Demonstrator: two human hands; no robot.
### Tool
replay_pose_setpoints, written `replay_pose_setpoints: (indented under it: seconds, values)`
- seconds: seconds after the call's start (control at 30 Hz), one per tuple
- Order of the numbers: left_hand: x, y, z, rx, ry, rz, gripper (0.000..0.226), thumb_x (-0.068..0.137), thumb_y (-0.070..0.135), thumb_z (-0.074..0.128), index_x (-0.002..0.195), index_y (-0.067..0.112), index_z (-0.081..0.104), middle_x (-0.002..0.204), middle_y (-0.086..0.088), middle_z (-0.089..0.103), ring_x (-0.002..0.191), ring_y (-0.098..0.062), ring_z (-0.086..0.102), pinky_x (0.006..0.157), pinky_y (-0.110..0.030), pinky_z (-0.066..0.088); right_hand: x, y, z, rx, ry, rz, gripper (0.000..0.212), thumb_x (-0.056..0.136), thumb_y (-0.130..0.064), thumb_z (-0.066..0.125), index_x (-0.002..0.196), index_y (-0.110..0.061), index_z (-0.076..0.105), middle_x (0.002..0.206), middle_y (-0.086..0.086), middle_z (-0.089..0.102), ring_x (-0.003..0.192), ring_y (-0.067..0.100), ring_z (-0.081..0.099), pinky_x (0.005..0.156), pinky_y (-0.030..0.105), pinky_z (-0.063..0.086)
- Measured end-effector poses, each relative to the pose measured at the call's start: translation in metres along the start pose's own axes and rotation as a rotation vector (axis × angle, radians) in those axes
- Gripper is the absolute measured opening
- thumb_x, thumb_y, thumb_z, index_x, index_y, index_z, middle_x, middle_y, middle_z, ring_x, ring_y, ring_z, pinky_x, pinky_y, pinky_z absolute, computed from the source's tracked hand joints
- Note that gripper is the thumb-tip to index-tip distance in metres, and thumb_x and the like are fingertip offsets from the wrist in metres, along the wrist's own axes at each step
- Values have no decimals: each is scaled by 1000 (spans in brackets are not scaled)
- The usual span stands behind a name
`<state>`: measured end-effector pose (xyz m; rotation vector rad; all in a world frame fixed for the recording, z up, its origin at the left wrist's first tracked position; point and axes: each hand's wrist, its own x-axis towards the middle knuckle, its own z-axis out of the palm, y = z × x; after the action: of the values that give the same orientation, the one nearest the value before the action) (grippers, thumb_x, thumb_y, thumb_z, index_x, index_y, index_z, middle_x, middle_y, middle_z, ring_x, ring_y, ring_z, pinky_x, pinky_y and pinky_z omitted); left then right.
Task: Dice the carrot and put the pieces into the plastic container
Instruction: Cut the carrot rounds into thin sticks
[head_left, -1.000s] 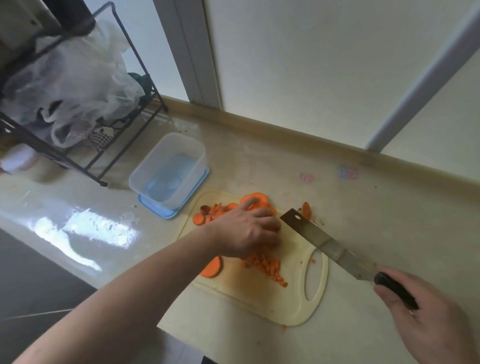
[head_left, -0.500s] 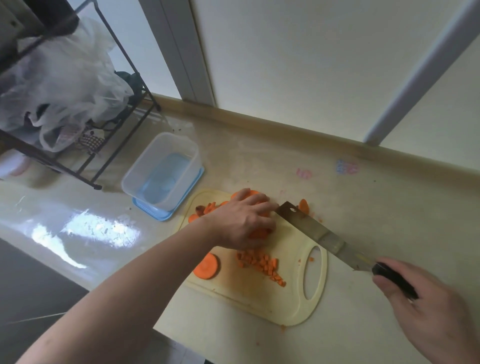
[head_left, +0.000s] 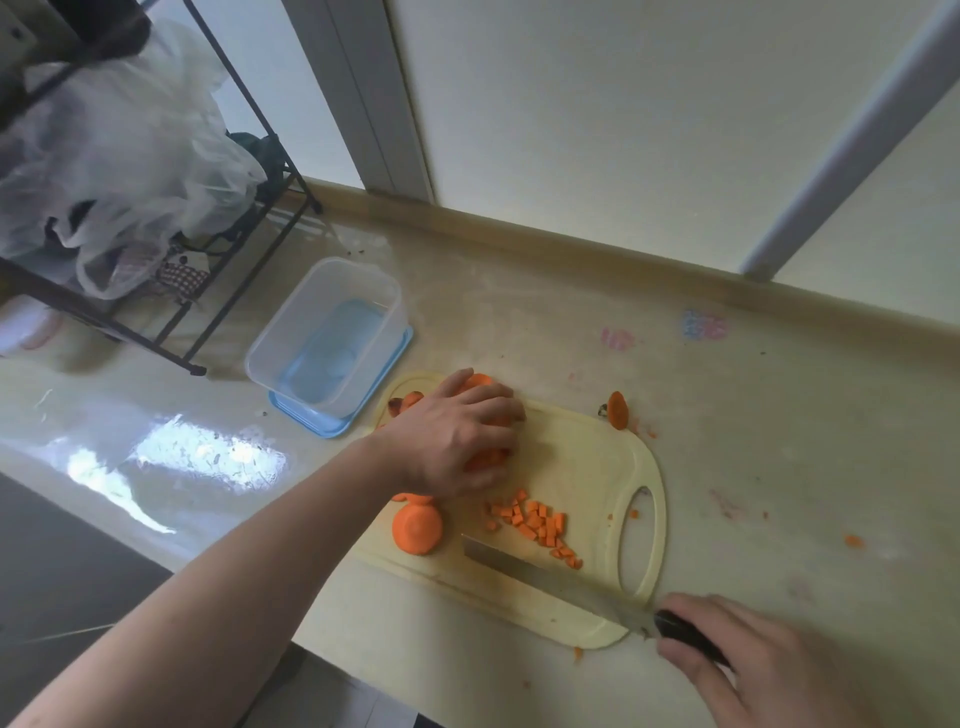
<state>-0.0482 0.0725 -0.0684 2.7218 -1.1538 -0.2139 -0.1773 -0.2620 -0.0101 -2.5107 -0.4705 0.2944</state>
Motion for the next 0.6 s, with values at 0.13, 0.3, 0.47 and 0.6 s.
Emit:
replay_pose_setpoints:
  seconds: [0.13,0.3,0.47,0.6]
  values:
    - [-2,-4,0,-26,-2,-5,38,99,47,45,113,25,72,141,-2,58,141,-32,43,115,-65,28,-2,2,13,10,-21,49,31,77,-65,49,103,-48,48,76,-31,58,54,-8,53,44,14,45]
    - [-2,-7,2,-41,55,18,36,100,42,48,107,20,76,137,-3,62,136,-31,49,108,-54,41,2,4,21,-12,14,99,40,87,-74,29,104,-46,52,80,-32,60,58,-7,56,46,16,47]
    - [-3,-7,3,-72,48,-5,39,103,38,43,110,19,75,138,-2,62,138,-28,48,111,-52,37,12,10,15,-25,116,151,51,87,-75,24,107,-39,54,80,-22,69,62,7,65,46,23,50]
    - [-4,-6,3,-80,38,-30,39,103,39,41,112,19,74,138,-1,62,138,-27,47,113,-52,36,21,19,10,-22,155,159,51,85,-76,26,107,-39,52,81,-15,71,68,13,67,54,28,49]
